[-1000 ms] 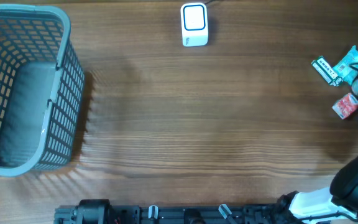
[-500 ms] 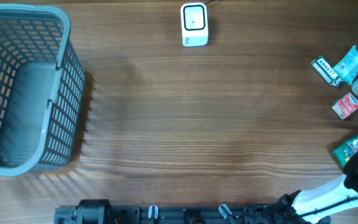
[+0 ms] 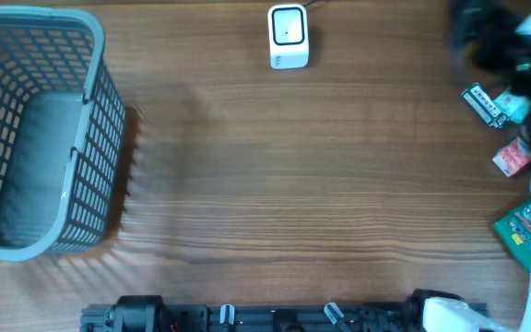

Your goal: Scan the item barcode

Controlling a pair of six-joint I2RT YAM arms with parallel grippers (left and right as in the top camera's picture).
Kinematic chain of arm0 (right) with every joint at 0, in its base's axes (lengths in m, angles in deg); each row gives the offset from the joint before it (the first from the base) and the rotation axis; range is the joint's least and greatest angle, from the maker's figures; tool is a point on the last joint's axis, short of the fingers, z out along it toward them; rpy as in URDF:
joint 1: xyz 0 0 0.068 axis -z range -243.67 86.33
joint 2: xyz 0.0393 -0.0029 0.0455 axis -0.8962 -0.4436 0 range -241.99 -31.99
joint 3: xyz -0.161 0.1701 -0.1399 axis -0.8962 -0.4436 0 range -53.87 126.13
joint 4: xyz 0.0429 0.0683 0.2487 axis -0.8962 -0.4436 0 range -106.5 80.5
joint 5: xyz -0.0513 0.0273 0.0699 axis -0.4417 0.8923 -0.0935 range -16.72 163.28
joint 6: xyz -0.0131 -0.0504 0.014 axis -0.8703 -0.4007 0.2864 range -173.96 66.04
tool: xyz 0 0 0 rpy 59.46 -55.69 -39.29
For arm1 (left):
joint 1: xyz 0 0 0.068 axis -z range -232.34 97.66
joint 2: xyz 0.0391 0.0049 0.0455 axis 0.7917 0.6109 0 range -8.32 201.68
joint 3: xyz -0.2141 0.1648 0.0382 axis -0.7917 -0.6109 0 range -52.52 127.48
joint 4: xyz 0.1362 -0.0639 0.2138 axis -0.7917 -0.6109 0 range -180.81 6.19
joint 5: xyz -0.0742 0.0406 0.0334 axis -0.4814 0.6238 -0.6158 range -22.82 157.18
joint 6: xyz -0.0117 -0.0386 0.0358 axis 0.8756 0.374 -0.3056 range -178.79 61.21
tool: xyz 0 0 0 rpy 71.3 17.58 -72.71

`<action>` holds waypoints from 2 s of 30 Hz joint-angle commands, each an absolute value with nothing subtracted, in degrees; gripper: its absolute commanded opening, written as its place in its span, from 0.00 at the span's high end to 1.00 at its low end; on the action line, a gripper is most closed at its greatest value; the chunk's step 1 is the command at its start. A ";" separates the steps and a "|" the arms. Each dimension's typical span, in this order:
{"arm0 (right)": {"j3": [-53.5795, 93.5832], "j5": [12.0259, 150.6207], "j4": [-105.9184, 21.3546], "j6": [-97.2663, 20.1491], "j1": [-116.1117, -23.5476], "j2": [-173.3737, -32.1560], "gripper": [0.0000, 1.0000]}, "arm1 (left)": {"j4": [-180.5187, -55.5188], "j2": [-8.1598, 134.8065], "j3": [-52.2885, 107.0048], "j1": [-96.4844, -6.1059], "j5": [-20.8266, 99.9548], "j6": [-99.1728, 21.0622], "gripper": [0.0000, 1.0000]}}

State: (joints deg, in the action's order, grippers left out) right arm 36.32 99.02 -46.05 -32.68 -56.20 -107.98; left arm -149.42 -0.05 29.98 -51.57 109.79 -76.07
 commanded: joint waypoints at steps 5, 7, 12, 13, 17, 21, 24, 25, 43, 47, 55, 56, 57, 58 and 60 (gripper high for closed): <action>36.67 97.29 -47.01 -38.56 -79.96 -108.79 0.00 | -149.29 -0.29 29.94 -51.83 109.92 -76.55 0.00; 36.41 97.27 -47.98 -38.56 -80.31 -109.81 0.00 | -149.29 -0.29 29.94 -51.83 109.92 -76.55 0.00; 36.41 92.61 -49.33 -38.97 -80.31 -112.72 0.00 | -149.26 -0.29 29.94 -51.83 109.92 -76.55 0.00; 36.38 89.73 -50.80 -38.97 -80.31 -113.25 0.00 | -149.29 -0.29 29.94 -51.83 109.92 -76.55 0.00; 35.47 80.04 -51.10 -39.00 -80.16 -113.53 0.00 | -149.29 -0.29 29.94 -51.83 109.92 -76.55 0.00; 35.36 75.76 -50.71 -40.88 -80.16 -111.72 0.00 | -149.29 -0.29 29.94 -51.83 109.92 -76.55 0.00; 35.25 75.80 -49.40 -48.46 -80.16 -107.72 0.00 | -149.29 -0.29 29.94 -51.83 109.92 -76.55 0.00; 35.25 75.83 -49.37 -50.95 -80.16 -105.86 0.01 | -149.29 -0.29 29.94 -51.83 109.92 -76.55 0.00; -13.52 75.65 -17.70 -52.46 -72.57 -55.15 0.00 | -149.29 -0.29 29.94 -51.83 109.92 -76.55 0.00; -32.25 76.31 -4.94 -52.26 -72.57 -43.41 0.00 | -149.29 -0.29 29.94 -51.83 109.92 -76.55 0.00; -53.56 79.26 -0.04 -46.34 -67.24 -32.13 0.00 | -149.29 -0.29 29.94 -51.83 109.92 -76.55 0.00; -53.56 78.58 -3.69 -46.65 -67.22 -32.16 0.00 | -149.26 -0.29 29.94 -51.83 109.92 -76.55 0.00; -53.56 78.14 -6.10 -46.82 -67.17 -32.16 0.00 | -149.26 -0.29 29.94 -51.83 109.92 -76.55 0.00; -53.56 78.06 -8.96 -47.89 -67.17 -32.16 0.00 | -149.26 -0.29 29.94 -51.83 109.92 -76.55 0.00; -53.56 77.97 -9.42 -47.98 -67.15 -32.16 0.00 | -149.29 -0.29 29.94 -51.83 109.92 -76.55 0.00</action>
